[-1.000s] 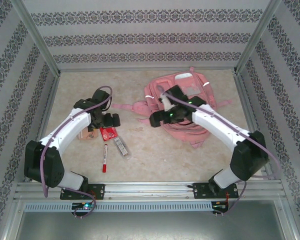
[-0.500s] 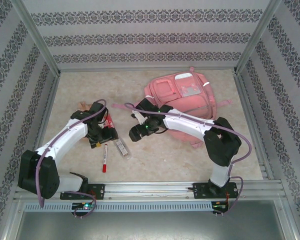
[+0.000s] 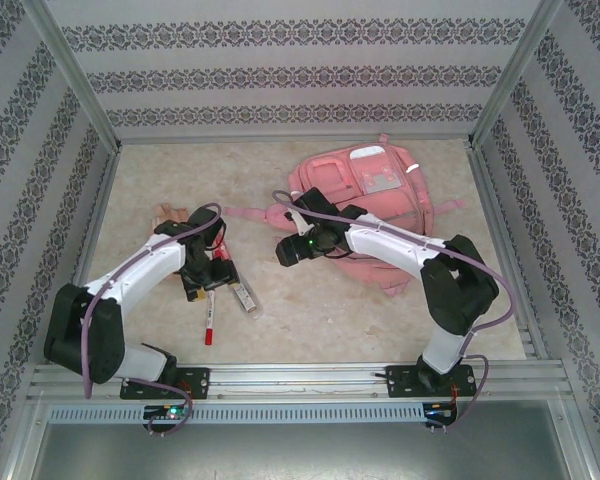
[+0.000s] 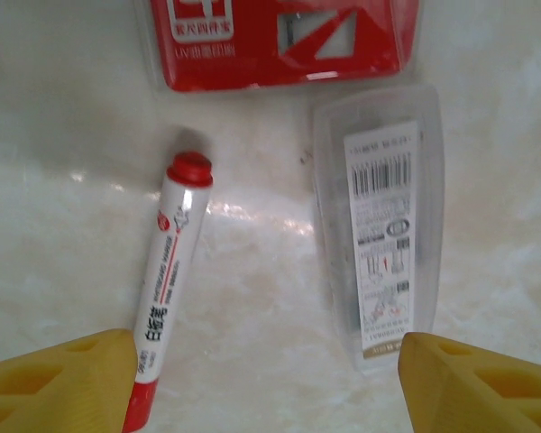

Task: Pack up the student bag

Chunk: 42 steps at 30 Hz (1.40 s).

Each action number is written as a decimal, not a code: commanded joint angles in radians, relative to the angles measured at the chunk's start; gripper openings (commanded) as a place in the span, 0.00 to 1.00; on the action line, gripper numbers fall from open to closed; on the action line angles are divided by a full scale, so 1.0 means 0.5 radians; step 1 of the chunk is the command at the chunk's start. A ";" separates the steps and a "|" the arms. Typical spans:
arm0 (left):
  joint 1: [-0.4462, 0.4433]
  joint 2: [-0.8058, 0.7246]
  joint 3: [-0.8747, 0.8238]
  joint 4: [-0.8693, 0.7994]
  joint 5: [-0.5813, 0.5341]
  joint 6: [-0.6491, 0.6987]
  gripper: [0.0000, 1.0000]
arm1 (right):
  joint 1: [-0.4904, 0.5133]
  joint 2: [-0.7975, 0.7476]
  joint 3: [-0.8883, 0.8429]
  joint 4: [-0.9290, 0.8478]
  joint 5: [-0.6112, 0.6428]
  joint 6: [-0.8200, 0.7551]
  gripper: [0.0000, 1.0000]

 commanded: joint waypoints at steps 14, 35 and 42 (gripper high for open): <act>0.535 0.591 0.522 0.114 -0.572 0.378 0.60 | 0.011 -0.105 -0.038 0.026 0.047 -0.008 0.79; 0.658 0.571 0.412 0.338 -0.376 0.601 0.00 | 0.014 -0.168 -0.036 0.032 -0.043 0.072 0.77; 0.657 0.114 0.423 0.375 0.152 0.779 0.00 | -0.131 -0.174 0.100 0.174 -0.459 0.322 0.82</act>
